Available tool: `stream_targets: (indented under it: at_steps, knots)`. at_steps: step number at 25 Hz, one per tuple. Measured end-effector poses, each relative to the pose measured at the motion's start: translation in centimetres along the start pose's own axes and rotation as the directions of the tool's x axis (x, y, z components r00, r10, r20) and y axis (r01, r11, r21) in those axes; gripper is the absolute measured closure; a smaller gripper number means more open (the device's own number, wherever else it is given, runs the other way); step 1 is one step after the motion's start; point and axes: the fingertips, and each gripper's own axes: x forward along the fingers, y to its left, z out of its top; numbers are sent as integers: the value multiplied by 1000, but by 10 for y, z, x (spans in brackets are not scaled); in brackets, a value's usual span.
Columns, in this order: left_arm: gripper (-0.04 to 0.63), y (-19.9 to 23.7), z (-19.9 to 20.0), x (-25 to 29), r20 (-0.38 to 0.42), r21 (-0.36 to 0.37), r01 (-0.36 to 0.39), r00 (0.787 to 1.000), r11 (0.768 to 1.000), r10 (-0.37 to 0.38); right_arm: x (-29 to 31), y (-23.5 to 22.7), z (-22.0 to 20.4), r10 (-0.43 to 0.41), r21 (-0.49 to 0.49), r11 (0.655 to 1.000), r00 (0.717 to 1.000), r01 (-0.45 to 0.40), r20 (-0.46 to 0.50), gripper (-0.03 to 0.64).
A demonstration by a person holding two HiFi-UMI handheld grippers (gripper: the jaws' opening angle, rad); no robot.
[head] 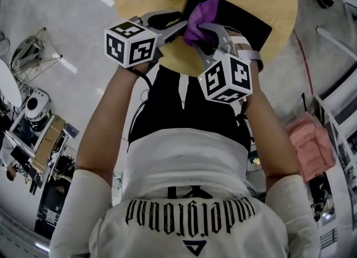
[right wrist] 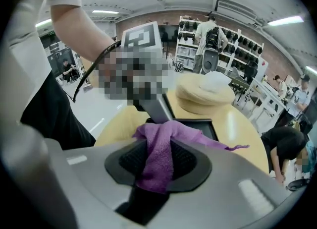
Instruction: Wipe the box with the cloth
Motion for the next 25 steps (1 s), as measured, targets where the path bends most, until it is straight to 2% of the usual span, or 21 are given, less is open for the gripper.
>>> stream_targets:
  at_steps: [5, 8, 13, 19, 25]
  knots:
    - [443, -2, -2, 2, -34, 44, -12, 999, 999, 13, -20, -1, -31, 6, 19, 1000, 999, -5, -43, 512]
    - [443, -2, -3, 4, -41, 49, -13, 999, 999, 15, -44, -5, -72, -6, 47, 999, 993, 12, -116, 517]
    - [442, -2, -4, 5, -55, 52, -18, 998, 998, 21, -83, -12, -135, -19, 87, 995, 967, 42, -254, 518]
    - [442, -2, -4, 4, -85, 100, -38, 995, 994, 46, -85, -25, -139, -40, 72, 996, 963, 61, -267, 518]
    - [442, -2, -5, 4, -98, 111, -38, 994, 993, 49, -81, -77, -138, -100, 72, 990, 961, 123, -257, 517]
